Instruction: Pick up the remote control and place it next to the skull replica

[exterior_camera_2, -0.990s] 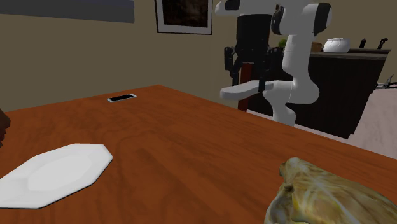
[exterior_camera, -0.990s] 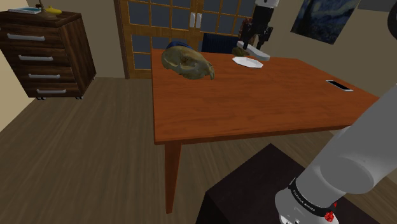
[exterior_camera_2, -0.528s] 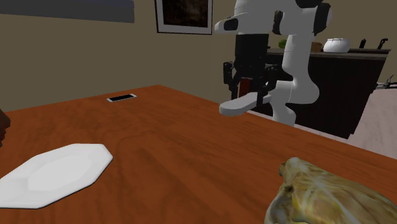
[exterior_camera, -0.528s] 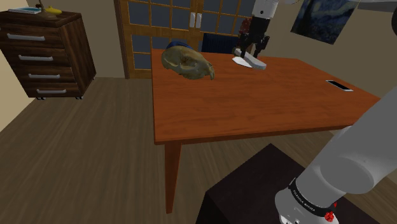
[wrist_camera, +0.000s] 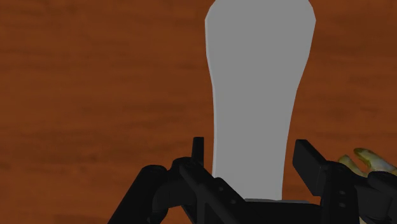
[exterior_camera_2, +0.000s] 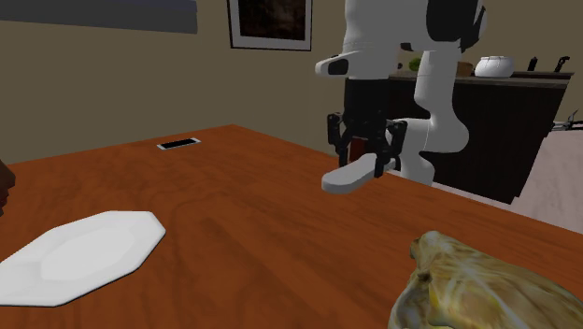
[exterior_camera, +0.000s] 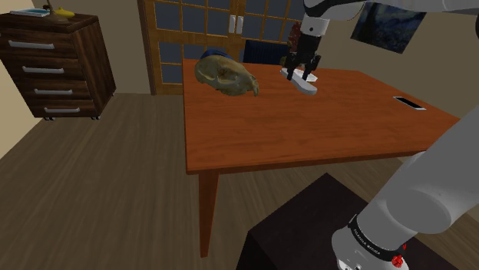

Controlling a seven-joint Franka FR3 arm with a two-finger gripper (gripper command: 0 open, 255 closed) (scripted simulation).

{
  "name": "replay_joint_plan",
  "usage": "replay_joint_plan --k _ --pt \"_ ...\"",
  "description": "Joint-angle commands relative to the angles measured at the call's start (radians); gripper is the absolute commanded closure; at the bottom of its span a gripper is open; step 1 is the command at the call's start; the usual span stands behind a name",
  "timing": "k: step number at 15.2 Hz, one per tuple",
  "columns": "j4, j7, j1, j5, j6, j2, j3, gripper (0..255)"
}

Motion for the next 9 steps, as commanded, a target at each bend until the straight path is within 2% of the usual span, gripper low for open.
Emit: replay_joint_plan --k 1,9 --pt "-0.025 -0.002 -0.001 0.0 0.028 0.002 -0.001 255" --pt "-0.119 -0.006 -0.002 0.004 0.134 0.015 -0.004 255"
